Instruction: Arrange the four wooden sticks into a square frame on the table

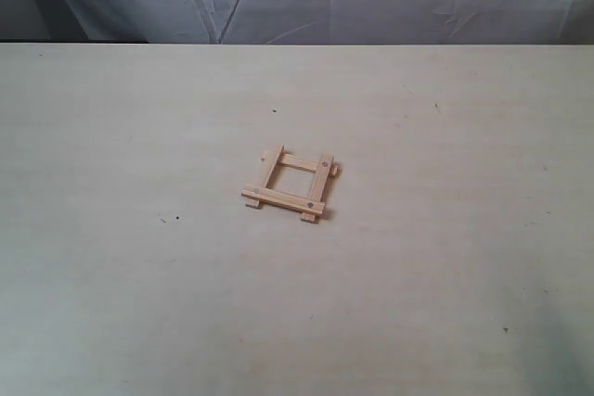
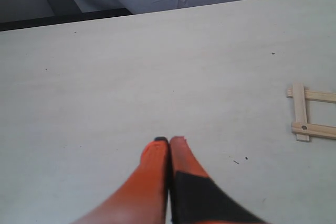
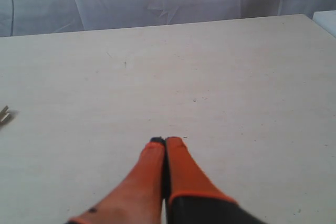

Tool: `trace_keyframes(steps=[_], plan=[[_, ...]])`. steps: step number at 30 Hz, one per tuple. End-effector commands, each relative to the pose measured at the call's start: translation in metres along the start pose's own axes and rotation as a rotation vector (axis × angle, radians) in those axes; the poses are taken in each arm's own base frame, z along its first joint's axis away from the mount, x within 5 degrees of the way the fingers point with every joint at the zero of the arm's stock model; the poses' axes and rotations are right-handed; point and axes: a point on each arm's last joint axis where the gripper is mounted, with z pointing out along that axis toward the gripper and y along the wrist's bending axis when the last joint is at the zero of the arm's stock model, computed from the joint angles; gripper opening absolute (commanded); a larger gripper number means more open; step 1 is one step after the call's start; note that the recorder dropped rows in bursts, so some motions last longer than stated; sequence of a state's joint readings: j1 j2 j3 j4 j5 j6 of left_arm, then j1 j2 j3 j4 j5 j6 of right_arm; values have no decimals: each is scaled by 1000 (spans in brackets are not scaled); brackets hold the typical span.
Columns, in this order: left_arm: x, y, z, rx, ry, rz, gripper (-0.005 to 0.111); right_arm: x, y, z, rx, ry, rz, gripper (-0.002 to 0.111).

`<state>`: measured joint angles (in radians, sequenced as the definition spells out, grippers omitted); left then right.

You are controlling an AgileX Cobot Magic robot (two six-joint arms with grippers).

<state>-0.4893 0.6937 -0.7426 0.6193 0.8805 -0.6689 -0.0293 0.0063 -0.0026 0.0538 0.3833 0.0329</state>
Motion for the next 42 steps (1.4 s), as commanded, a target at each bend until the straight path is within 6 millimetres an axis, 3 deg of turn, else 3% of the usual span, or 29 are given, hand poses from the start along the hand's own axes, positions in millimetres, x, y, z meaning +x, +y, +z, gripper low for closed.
trace_keyframes(steps=[1, 10, 16, 22, 27, 31, 35, 42], plan=[[1, 0, 0, 3, -8, 3, 0, -1, 0, 0, 3, -16, -4, 0], [0, 3, -1, -19, -24, 19, 0, -1, 0, 0, 3, -16, -4, 0], [3, 12, -6, 19, -88, -196, 0, -1, 0, 0, 3, -19, -4, 0], [51, 27, -1, -33, -161, -424, 0, -1, 0, 0, 3, -19, -4, 0], [107, 31, 11, -90, -212, -472, 0, -1, 0, 0, 3, -19, -4, 0], [138, 28, 20, -82, -319, -477, 0, -1, 0, 0, 3, -19, -4, 0], [158, 23, 28, -37, -418, -472, 0, -1, 0, 0, 3, -17, -4, 0], [159, 23, 21, -30, -489, -468, 0, -1, 0, 0, 3, -17, -4, 0]])
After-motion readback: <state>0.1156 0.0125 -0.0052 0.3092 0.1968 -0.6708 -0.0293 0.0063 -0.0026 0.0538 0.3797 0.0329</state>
